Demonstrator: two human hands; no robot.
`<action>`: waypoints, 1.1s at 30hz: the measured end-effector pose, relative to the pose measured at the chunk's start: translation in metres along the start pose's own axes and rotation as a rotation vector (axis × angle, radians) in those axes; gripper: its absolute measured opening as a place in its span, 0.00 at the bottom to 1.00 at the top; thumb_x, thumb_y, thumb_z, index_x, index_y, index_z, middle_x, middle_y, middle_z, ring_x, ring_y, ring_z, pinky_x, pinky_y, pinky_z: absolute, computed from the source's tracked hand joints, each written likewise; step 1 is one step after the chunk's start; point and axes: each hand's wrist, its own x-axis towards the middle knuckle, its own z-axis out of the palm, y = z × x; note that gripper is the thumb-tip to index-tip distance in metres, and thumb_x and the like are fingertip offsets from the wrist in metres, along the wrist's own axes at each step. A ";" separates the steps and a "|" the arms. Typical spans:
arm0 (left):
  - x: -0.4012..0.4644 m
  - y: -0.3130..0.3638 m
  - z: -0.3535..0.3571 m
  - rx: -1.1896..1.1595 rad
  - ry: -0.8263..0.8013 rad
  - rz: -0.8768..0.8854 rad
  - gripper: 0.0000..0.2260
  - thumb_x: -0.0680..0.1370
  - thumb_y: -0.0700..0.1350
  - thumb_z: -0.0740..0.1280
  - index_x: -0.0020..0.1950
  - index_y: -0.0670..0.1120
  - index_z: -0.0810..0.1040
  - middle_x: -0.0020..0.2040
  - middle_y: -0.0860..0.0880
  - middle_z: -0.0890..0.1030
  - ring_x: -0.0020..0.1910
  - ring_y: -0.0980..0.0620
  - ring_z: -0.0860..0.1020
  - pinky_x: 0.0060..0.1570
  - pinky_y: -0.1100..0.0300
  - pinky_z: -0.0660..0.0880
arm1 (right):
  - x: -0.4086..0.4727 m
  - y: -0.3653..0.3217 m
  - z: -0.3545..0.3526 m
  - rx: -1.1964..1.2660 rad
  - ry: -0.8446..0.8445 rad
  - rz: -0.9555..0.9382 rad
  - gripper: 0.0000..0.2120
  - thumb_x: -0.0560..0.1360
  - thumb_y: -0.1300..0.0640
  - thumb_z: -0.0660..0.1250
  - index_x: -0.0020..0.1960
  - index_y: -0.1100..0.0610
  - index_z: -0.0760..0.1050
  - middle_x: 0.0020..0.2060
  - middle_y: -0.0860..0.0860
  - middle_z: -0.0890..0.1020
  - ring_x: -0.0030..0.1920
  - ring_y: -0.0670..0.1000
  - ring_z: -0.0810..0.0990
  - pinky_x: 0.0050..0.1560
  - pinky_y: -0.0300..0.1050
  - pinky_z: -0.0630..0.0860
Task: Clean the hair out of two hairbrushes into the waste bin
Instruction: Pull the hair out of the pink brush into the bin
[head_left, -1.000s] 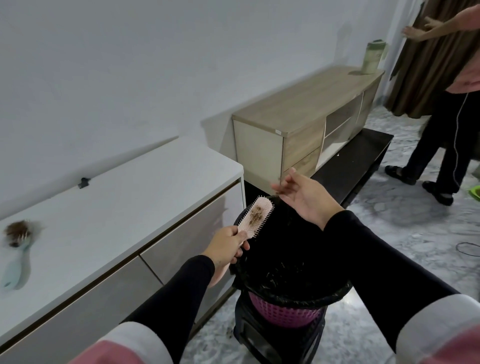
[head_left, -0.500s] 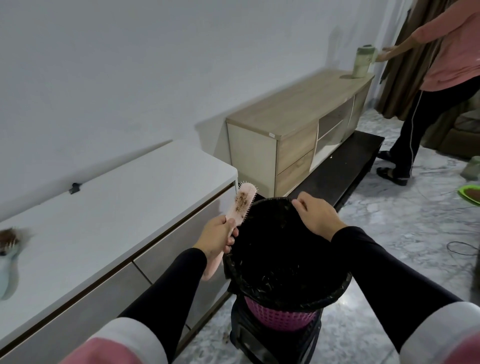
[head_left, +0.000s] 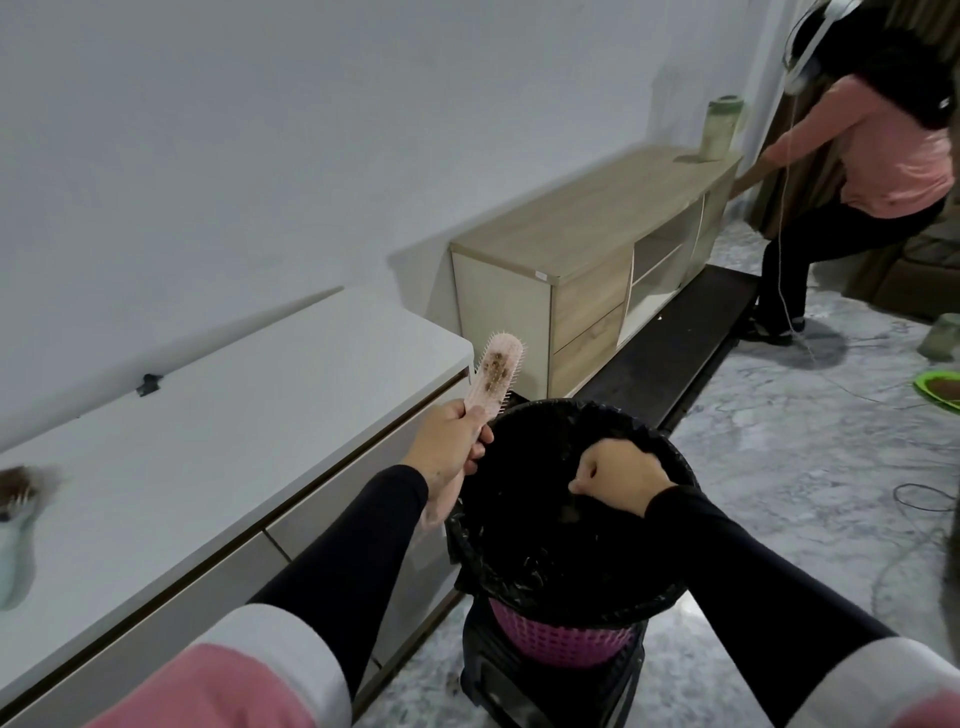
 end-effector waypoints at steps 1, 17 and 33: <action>-0.001 -0.001 0.001 -0.003 -0.007 -0.005 0.08 0.82 0.45 0.56 0.52 0.44 0.74 0.35 0.49 0.73 0.25 0.57 0.67 0.24 0.66 0.65 | 0.002 -0.004 -0.008 -0.037 0.092 0.008 0.06 0.69 0.54 0.70 0.39 0.50 0.72 0.45 0.49 0.78 0.50 0.53 0.77 0.55 0.51 0.71; 0.000 -0.005 0.017 -0.133 -0.049 -0.033 0.09 0.82 0.41 0.52 0.56 0.43 0.70 0.38 0.47 0.73 0.29 0.55 0.67 0.25 0.65 0.66 | -0.005 -0.059 -0.040 0.833 0.283 -0.078 0.08 0.75 0.56 0.68 0.47 0.61 0.81 0.38 0.50 0.82 0.41 0.47 0.78 0.43 0.33 0.72; 0.004 0.005 0.006 -0.184 0.003 -0.042 0.12 0.81 0.40 0.52 0.62 0.41 0.69 0.38 0.47 0.73 0.28 0.55 0.66 0.25 0.64 0.66 | 0.003 -0.022 -0.043 1.458 0.225 0.132 0.09 0.80 0.61 0.59 0.41 0.56 0.70 0.31 0.50 0.72 0.25 0.45 0.65 0.36 0.41 0.70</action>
